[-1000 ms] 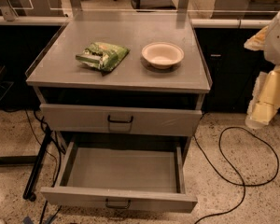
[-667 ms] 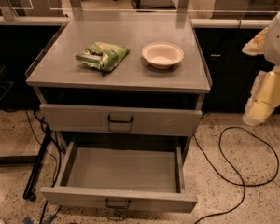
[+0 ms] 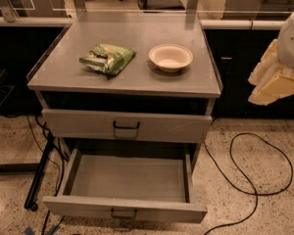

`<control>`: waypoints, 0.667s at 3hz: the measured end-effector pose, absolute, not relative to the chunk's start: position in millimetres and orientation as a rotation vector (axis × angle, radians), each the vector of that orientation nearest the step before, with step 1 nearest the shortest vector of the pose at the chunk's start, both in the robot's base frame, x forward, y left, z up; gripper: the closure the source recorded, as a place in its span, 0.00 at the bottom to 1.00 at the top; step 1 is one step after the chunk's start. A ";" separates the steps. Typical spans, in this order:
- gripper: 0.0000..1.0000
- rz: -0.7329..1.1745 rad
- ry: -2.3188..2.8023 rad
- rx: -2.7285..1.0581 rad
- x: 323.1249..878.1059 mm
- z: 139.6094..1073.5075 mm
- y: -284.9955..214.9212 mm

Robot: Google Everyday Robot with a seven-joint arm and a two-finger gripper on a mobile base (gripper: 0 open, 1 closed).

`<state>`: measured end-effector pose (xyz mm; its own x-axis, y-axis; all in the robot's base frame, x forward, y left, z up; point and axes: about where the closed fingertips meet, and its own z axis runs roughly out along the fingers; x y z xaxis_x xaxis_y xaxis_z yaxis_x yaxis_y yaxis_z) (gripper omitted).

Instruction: Close middle drawer

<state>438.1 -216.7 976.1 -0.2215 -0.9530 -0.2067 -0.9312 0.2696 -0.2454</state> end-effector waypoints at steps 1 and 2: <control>0.84 -0.098 2.232 -1.725 438.1 976.2 -216.7; 1.00 -0.098 2.232 -1.725 438.1 976.2 -216.7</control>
Offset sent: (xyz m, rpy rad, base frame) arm 0.0000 0.0000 0.0000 0.0000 0.0000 0.0000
